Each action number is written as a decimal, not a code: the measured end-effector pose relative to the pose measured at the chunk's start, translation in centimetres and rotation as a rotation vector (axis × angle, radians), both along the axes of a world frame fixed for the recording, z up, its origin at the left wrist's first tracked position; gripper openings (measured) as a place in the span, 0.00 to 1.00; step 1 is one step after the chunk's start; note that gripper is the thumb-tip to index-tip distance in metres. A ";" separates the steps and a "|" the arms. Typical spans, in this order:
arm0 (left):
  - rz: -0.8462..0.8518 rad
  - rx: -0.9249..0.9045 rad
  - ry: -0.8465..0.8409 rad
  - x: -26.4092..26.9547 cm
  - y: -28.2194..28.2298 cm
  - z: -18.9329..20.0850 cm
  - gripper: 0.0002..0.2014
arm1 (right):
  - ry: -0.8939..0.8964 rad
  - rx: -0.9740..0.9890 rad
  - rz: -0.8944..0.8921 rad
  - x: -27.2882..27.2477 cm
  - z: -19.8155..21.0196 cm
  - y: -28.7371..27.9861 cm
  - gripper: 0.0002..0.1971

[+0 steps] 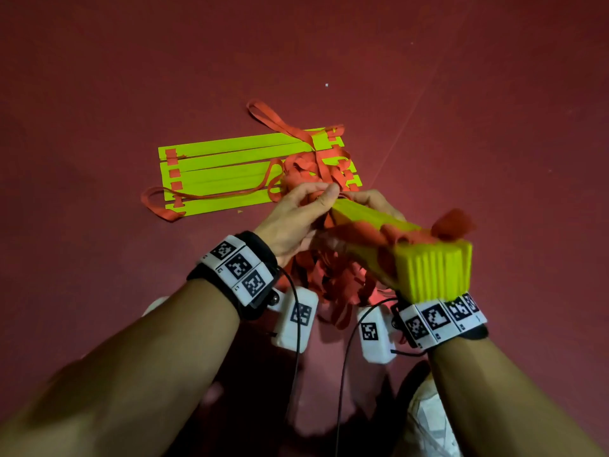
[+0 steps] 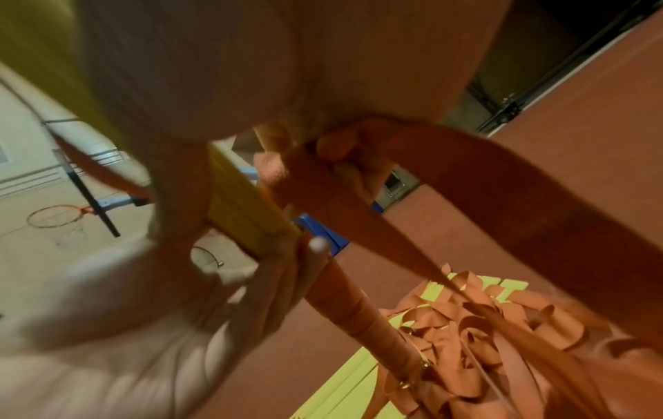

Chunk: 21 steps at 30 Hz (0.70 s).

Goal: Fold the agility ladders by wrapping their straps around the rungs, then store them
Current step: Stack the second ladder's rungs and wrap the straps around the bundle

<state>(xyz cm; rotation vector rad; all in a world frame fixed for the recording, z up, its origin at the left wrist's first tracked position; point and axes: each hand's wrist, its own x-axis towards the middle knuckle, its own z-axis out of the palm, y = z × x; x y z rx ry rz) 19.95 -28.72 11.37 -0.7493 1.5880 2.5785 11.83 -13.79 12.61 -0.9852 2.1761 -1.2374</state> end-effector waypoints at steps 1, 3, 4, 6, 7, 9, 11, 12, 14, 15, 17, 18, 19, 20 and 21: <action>0.007 0.002 -0.007 -0.1 0.1 0.2 0.20 | -0.025 -0.004 0.022 0.4 -0.1 -0.1 0.21; 0.009 -0.011 -0.007 -0.3 0.0 0.9 0.26 | 0.080 -0.062 -0.058 1.1 -0.3 -0.3 0.09; 0.003 -0.032 0.003 -0.5 0.1 1.4 0.31 | 0.144 -0.114 -0.107 1.2 -0.3 -0.3 0.11; -0.035 -0.095 -0.001 -0.5 0.1 2.4 0.34 | 0.160 -0.225 -0.160 1.0 0.0 -0.5 0.18; -0.060 -0.146 -0.016 -0.5 -0.1 2.8 0.32 | 0.168 -0.245 -0.188 0.7 0.4 -0.7 0.19; -0.104 -0.351 -0.009 -0.5 -0.8 3.0 0.27 | 0.214 -0.230 -0.240 0.1 1.1 -0.7 0.16; -0.112 -0.682 0.038 -0.7 -1.9 2.9 0.29 | 0.191 -0.238 -0.266 -0.3 1.5 -0.4 0.17; -0.091 -0.813 0.063 -0.7 -2.5 2.6 0.31 | 0.138 -0.249 -0.278 -0.3 1.7 -0.3 0.21; -0.072 -0.901 0.096 -0.7 -3.0 2.2 0.31 | 0.029 -0.252 -0.284 -0.2 1.9 -0.4 0.28; -0.088 -0.882 0.119 -0.8 -2.9 2.0 0.29 | -0.025 -0.252 -0.278 -0.1 2.0 -0.5 0.28; -0.151 -0.755 0.180 -0.9 -2.0 1.3 0.32 | -0.106 -0.243 -0.261 0.4 2.1 -0.5 0.23; -0.178 -0.657 0.200 -0.8 -1.5 0.8 0.36 | -0.140 -0.228 -0.248 0.7 1.9 -0.4 0.23; -0.199 -0.528 0.211 -0.8 -1.0 0.2 0.38 | -0.170 -0.214 -0.237 0.8 1.6 -0.4 0.23; -0.217 -0.389 0.205 -0.7 -0.5 -0.4 0.36 | -0.192 -0.199 -0.223 0.9 1.4 -0.5 0.23; -0.238 -0.289 0.192 -0.5 -0.1 -0.9 0.32 | -0.208 -0.184 -0.207 1.0 1.1 -0.5 0.24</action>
